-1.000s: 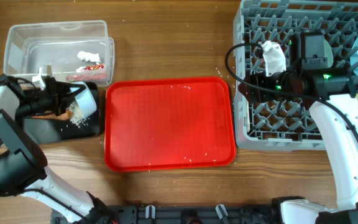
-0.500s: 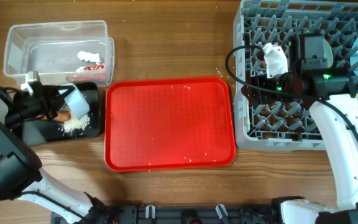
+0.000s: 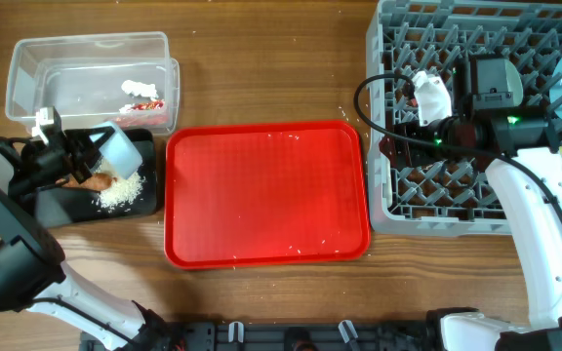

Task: Sort waste into correct bins and load items into the dishwasher rack
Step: 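Tip the rice from the blue bowl onto the black tray, then set the emptied blue bowl back down on the red tray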

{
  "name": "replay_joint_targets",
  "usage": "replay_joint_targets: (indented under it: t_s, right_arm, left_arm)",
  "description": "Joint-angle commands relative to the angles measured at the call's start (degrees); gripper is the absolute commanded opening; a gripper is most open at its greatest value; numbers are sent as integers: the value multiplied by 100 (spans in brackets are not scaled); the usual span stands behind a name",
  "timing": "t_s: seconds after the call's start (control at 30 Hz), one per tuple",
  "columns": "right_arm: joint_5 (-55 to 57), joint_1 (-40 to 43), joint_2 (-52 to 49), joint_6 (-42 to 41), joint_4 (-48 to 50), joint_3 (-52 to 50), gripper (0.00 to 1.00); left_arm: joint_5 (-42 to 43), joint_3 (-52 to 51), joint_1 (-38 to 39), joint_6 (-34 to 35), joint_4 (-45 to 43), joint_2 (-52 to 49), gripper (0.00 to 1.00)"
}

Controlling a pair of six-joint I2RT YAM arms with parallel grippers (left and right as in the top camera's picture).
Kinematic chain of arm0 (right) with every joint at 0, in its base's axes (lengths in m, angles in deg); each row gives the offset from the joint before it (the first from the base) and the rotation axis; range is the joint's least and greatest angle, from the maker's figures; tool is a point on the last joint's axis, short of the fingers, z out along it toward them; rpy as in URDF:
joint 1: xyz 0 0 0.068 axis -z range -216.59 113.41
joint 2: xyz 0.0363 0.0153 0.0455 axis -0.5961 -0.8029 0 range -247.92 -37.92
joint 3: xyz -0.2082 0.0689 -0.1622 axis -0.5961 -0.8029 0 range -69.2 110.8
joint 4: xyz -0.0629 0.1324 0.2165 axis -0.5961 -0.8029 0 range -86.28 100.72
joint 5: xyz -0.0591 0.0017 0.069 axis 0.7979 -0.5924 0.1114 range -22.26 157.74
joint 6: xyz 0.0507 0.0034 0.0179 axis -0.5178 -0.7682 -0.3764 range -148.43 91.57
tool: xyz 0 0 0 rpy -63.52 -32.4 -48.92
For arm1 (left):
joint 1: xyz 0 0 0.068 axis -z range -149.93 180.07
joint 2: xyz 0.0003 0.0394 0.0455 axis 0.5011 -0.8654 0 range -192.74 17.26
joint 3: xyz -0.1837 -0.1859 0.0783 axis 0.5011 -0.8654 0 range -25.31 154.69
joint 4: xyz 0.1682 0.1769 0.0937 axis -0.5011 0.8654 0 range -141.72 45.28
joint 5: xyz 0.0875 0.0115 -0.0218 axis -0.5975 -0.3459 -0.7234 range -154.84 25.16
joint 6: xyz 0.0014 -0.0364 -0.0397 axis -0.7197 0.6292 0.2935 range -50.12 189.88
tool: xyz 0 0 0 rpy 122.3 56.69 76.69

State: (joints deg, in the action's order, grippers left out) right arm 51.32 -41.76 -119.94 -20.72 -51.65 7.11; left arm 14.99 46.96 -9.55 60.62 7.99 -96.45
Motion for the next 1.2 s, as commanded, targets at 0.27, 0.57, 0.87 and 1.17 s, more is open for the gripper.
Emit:
replay_joint_targets:
  t_s: [0.27,0.57,0.87,1.17]
  right_arm:
    - [273,-17,37,-33,-81,-4,72]
    - [317,-17,37,-33,-120,-4,72]
    - [319,-17,39,-37,-136,-4,72]
    - [317,-17,37,-39,-232,-4,72]
  left_arm:
    - [820,-7,-81,356,247,-138,4]
    - [693,-7,-116,-74,245,-140,4]
    - [459,-4,24,-1126,1510,85,4]
    - [-767,7,1829,-1429,1469,1036,4]
